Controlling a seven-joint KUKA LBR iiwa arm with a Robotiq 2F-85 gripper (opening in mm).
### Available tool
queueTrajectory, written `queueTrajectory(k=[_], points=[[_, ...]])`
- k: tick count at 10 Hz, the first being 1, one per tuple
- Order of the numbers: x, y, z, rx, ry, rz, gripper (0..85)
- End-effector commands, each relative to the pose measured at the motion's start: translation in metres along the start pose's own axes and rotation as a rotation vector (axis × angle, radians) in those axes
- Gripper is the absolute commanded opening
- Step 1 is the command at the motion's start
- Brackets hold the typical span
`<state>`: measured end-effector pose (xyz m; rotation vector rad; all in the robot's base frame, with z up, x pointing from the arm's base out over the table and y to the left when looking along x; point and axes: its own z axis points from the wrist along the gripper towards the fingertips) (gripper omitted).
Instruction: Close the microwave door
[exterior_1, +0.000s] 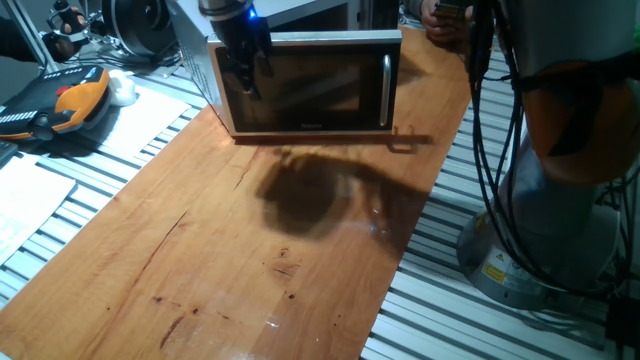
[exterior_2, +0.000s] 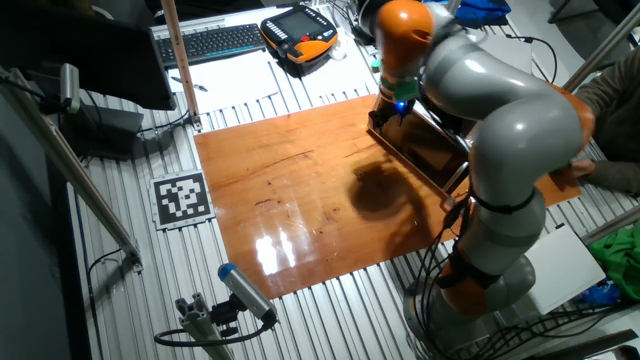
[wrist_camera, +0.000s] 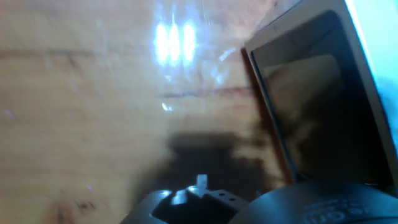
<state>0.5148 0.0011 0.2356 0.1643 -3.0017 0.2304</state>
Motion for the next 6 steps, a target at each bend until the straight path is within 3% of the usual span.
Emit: queueTrajectory(k=[1, 6], points=[[-0.0001, -0.0004, -0.0002, 0.001, 0.0, 0.001, 0.0], [0.0, -0.0007, -0.0001, -0.003, -0.004, 0.011, 0.0]])
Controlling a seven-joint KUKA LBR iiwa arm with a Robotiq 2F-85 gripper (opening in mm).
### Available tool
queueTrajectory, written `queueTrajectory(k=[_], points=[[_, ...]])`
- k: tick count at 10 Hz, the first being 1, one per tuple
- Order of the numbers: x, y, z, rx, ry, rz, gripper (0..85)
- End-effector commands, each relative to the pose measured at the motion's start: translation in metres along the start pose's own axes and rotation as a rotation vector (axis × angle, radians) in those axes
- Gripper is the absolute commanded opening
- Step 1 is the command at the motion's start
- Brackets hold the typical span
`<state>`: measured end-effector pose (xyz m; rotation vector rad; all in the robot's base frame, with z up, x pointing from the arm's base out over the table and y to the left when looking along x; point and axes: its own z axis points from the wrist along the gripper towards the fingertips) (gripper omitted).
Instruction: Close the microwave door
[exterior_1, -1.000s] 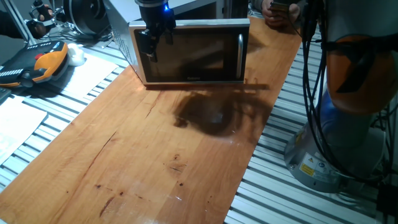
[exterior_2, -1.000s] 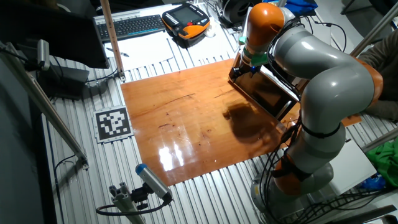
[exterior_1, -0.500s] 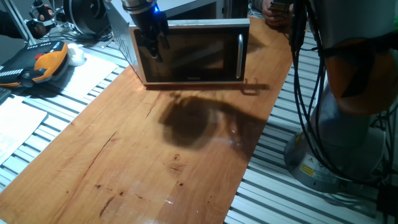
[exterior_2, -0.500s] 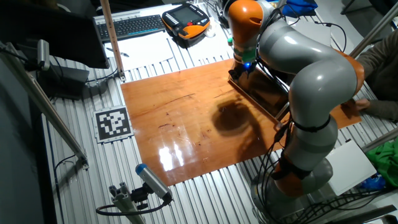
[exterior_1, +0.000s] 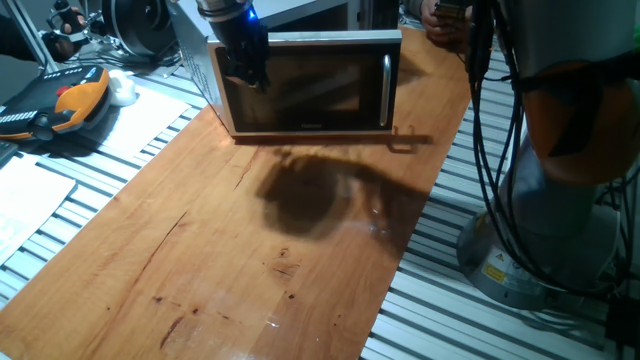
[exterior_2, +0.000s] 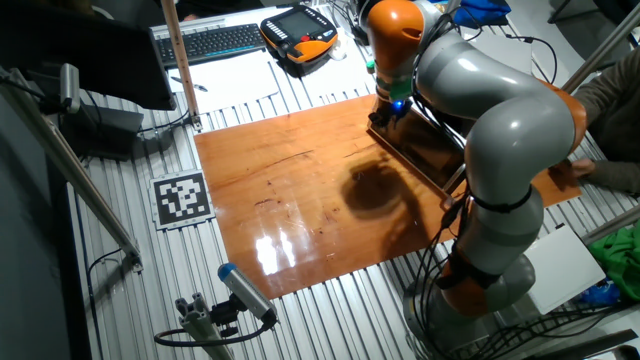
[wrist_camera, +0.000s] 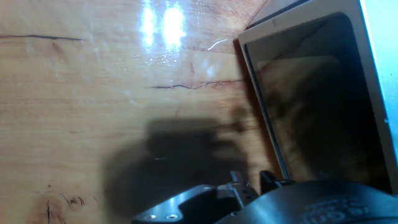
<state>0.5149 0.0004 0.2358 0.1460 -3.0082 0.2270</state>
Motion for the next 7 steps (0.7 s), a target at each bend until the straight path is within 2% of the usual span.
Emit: queueTrajectory(k=[1, 6, 7], points=[[0.0, 0.0, 0.0, 0.0, -0.002, 0.003, 0.0], [-0.0001, -0.0001, -0.0001, -0.007, -0.005, -0.003, 0.0], [-0.0001, -0.0001, -0.0001, -0.011, -0.037, 0.046, 0.0]])
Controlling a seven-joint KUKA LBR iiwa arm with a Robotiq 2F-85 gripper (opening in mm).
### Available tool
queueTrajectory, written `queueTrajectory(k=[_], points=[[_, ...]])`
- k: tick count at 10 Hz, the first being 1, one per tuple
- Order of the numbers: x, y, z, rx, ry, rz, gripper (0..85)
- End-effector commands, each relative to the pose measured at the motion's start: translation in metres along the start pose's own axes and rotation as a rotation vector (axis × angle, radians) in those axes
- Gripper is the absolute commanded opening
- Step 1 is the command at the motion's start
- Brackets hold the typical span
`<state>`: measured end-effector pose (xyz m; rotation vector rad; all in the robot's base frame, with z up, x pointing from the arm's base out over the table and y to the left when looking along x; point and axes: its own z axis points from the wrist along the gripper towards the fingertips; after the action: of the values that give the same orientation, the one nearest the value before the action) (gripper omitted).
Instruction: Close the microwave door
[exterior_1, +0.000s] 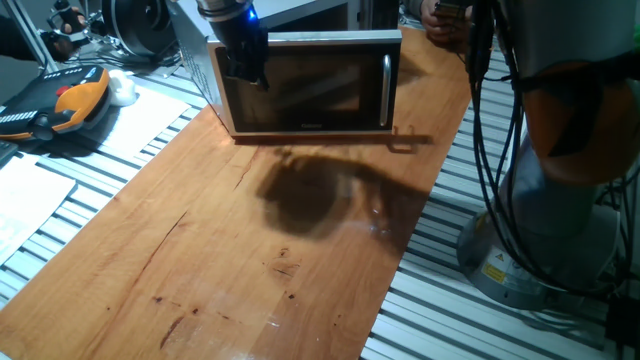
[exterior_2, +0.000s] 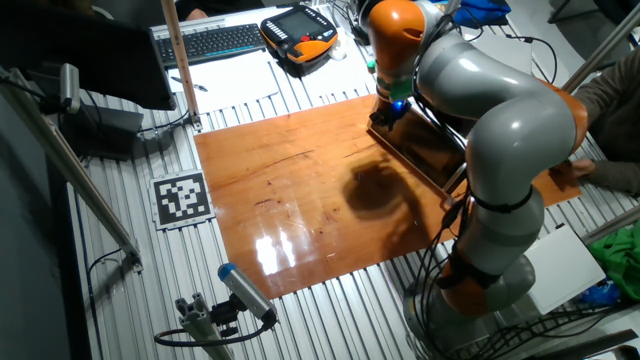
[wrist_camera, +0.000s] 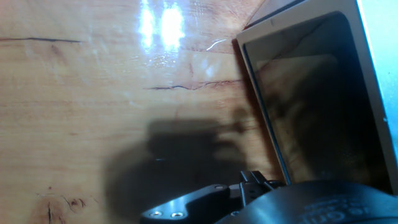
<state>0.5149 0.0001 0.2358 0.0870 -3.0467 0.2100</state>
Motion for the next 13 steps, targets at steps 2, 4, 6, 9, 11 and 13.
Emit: queueTrajectory(k=[2, 4, 6, 9, 11, 13], points=[[0.0, 0.0, 0.0, -0.088, -0.045, 0.068, 0.0], [0.0, 0.0, 0.0, -0.04, -0.011, 0.098, 0.0], [0.0, 0.0, 0.0, -0.153, -0.009, 0.07, 0.0], [0.009, -0.005, -0.004, -0.018, 0.025, 0.072, 0.0], [0.048, -0.04, -0.014, 0.004, 0.034, 0.052, 0.0], [0.079, -0.079, -0.006, 0.017, 0.019, 0.017, 0.0]])
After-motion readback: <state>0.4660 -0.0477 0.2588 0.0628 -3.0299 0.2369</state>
